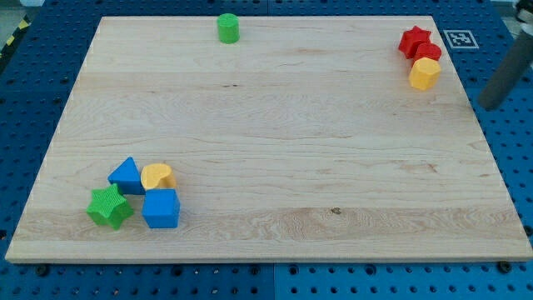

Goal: Place the yellow hexagon to the right of the blue cube

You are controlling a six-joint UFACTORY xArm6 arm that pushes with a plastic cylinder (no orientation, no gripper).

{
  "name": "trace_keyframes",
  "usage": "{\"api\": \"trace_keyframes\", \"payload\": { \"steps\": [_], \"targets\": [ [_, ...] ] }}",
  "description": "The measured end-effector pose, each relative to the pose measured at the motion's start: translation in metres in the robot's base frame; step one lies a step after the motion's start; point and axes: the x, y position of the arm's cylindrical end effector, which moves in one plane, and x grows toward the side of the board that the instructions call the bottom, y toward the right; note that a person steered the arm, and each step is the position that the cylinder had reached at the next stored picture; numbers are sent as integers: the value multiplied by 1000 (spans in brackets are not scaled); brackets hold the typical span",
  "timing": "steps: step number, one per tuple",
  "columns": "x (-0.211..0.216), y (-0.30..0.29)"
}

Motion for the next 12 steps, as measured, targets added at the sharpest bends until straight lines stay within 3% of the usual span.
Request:
{"api": "trace_keyframes", "payload": {
  "steps": [2,7,10,12],
  "targets": [
    [-50,-60],
    [-44,-145],
    [-53,-156],
    [-30,-171]
  ]
}}
